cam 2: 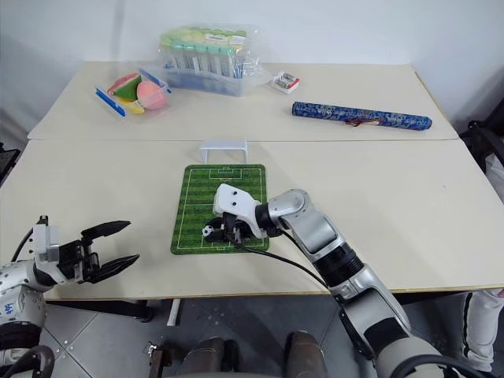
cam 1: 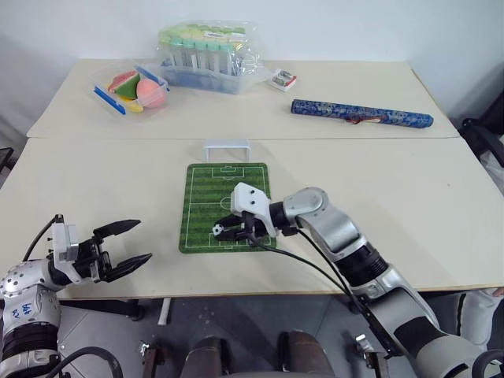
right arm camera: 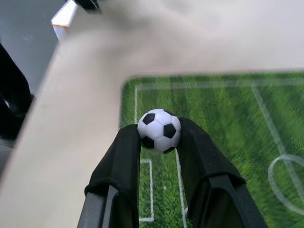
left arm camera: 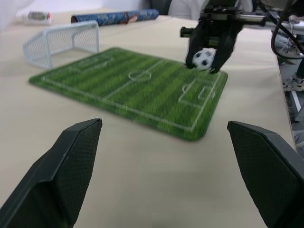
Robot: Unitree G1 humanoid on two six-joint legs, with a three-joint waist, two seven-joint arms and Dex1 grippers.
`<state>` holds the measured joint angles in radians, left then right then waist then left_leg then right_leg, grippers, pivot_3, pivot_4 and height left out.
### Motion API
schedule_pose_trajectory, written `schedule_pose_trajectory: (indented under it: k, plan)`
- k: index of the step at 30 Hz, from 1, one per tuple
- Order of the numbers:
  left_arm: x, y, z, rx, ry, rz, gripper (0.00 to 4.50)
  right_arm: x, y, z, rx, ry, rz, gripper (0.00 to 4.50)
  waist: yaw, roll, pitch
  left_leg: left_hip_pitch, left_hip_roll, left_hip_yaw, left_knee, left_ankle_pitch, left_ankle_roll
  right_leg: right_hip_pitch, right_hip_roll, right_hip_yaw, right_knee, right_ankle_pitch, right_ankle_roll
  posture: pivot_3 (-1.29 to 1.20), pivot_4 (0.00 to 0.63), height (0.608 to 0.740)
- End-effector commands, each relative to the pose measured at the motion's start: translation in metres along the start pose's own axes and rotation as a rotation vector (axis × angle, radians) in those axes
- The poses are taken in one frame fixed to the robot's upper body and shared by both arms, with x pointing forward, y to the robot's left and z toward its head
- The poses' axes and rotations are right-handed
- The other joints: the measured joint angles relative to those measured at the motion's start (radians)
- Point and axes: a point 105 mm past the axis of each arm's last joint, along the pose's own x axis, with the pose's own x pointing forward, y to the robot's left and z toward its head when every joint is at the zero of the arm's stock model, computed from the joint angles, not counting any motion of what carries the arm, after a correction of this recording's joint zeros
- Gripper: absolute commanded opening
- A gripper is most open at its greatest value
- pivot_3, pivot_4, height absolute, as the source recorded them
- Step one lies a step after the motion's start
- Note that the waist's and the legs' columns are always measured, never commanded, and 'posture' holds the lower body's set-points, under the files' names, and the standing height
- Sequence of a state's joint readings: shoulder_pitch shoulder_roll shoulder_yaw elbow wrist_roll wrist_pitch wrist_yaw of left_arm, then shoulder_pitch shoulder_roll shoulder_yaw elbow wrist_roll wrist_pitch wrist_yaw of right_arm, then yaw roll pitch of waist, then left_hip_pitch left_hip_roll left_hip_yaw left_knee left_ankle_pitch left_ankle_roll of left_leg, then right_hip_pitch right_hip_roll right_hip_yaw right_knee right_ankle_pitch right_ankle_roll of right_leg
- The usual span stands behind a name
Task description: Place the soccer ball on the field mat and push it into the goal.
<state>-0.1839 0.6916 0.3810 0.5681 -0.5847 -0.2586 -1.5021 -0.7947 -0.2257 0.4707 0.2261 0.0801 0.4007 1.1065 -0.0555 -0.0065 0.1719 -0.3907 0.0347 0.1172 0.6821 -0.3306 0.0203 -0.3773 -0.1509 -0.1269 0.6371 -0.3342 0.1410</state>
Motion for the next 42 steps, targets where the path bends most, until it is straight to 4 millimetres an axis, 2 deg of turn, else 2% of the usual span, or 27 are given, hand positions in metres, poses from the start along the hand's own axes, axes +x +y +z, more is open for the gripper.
schedule_pose_trajectory:
  k: [1,12,28,30,39,42]
  plan:
    - [-0.014,-0.008,0.006,0.040,0.030,-0.076,4.50,0.003,-0.002,0.010,-0.059,-0.017,0.017,0.83,-0.002,0.000,0.000,0.000,0.000,0.000,0.000,0.000,0.000,0.000,0.000,0.000,0.000,0.000,0.000,0.00,0.150,0.740]
    - [-0.019,-0.009,0.009,0.049,0.032,-0.047,4.50,-0.003,-0.004,-0.009,-0.042,0.025,0.036,0.83,-0.003,0.000,0.000,0.000,0.001,0.000,0.000,0.000,0.000,0.000,0.000,-0.001,0.000,0.000,0.000,0.00,0.150,0.740]
    - [-0.013,-0.004,0.013,0.062,0.013,-0.036,4.50,-0.006,-0.005,-0.022,-0.022,0.035,0.027,0.83,-0.003,0.000,0.000,0.000,0.001,0.000,0.000,0.000,0.000,0.000,0.000,-0.001,0.000,0.000,0.000,0.00,0.150,0.740]
    - [-0.012,-0.003,0.013,0.063,0.012,-0.036,4.50,-0.005,-0.005,-0.023,-0.025,0.037,0.026,1.54,-0.003,0.000,0.000,0.000,0.001,0.000,0.000,0.000,0.000,0.000,0.000,-0.001,0.000,0.000,0.000,0.00,0.150,0.740]
    - [-0.010,0.000,0.015,0.067,0.009,-0.032,4.50,-0.006,-0.001,-0.018,-0.035,0.020,0.043,4.22,-0.003,0.000,0.000,0.001,0.001,0.000,0.000,0.000,0.000,0.000,0.000,-0.001,0.000,0.000,0.000,0.00,0.150,0.740]
    - [-0.010,0.000,0.015,0.067,0.007,-0.031,4.50,-0.008,0.001,-0.012,-0.053,0.008,0.057,4.22,-0.003,0.000,0.000,0.001,0.001,0.001,0.000,0.000,0.000,0.000,0.000,-0.001,0.000,0.000,0.000,0.00,0.150,0.740]
